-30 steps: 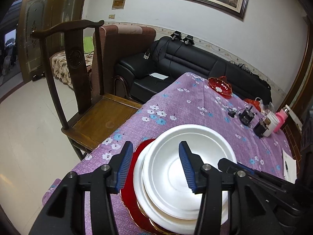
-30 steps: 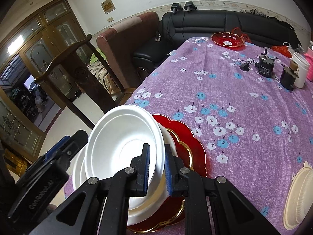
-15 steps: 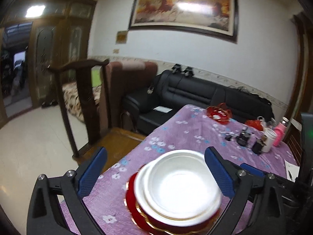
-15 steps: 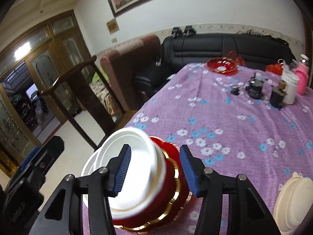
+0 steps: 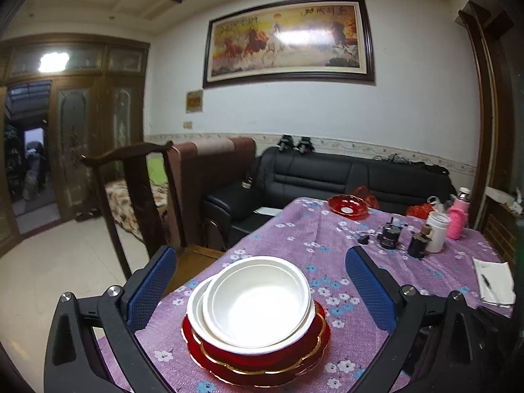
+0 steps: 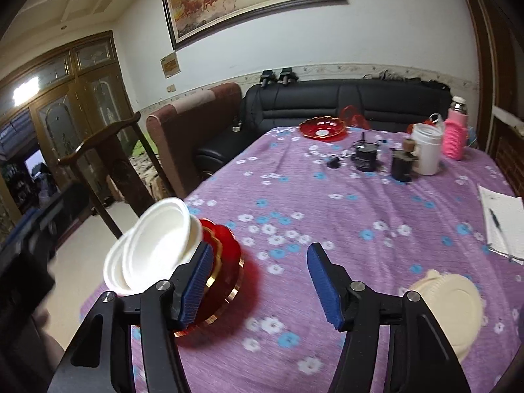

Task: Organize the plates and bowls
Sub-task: 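Withdraw both grippers up and away from the stacked bowls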

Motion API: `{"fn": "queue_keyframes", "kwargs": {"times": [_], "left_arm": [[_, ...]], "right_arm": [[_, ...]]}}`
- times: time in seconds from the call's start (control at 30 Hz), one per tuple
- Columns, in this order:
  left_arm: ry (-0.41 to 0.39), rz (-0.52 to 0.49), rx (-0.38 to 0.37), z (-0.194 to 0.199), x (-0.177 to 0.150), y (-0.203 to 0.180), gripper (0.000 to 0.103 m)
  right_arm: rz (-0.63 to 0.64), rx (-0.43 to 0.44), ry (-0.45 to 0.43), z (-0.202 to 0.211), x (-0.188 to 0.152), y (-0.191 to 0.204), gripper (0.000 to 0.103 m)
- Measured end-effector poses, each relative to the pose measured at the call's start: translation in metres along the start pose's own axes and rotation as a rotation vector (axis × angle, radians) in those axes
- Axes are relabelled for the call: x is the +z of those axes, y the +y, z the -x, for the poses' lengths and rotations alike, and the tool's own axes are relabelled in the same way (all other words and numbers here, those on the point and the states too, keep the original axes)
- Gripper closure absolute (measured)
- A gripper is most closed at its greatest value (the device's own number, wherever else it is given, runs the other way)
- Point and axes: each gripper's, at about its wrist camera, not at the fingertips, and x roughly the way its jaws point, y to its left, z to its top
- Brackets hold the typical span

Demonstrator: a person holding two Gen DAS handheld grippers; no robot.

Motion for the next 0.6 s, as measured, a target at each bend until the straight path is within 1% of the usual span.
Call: {"fn": "queue_keyframes", "kwargs": {"times": [0.1,0.2,0.27,0.47,0.6], "left_arm": [[0.029,-0.041,0.015,0.001,-0.005,-0.014,0.000],[0.077,-0.074,0.018,-0.003,-0.010,-0.028,0.000],[0.092,-0.100,0.022,-0.002,-0.014,-0.038,0.000],[0.150,-0.117,-0.042,0.002,-0.025,-0.061,0.000],[0.185,-0.150,-0.094,0.005,-0.034,-0.079,0.000]], "right_arm": [[-0.005,-0.016,-0.006,0.005,-0.012,-0.010,0.034],[-0.012,-0.016,0.007,0.006,-0.021,-0.019,0.033],[-0.020,-0.024,0.009,0.008,-0.027,-0.026,0.033],[-0.036,-0.042,0.004,0.015,-0.040,-0.039,0.029],[-0.062,-0.056,0.011,0.020,-0.047,-0.052,0.029]]}}
